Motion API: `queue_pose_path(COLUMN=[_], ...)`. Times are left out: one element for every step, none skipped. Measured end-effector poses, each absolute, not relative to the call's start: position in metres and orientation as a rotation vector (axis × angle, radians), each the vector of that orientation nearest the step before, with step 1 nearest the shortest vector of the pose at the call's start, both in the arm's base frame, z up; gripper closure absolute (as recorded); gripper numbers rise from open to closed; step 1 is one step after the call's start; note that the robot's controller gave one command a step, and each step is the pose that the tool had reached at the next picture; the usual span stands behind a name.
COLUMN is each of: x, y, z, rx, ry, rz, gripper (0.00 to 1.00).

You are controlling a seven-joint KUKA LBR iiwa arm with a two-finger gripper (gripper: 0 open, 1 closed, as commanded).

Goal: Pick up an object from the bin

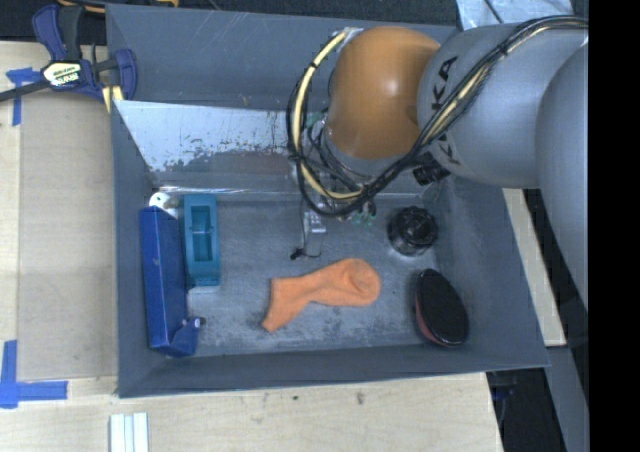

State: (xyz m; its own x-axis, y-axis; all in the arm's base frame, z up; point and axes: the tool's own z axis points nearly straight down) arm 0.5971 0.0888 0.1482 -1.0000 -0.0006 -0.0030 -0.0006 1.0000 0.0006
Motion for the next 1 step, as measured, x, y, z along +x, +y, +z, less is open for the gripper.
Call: queue_pose_path(x=[0.5708], y=[0.0817], z=[0.0939], rx=[-0.47], ry=[3.098], rz=[0.0], gripper=[0.0])
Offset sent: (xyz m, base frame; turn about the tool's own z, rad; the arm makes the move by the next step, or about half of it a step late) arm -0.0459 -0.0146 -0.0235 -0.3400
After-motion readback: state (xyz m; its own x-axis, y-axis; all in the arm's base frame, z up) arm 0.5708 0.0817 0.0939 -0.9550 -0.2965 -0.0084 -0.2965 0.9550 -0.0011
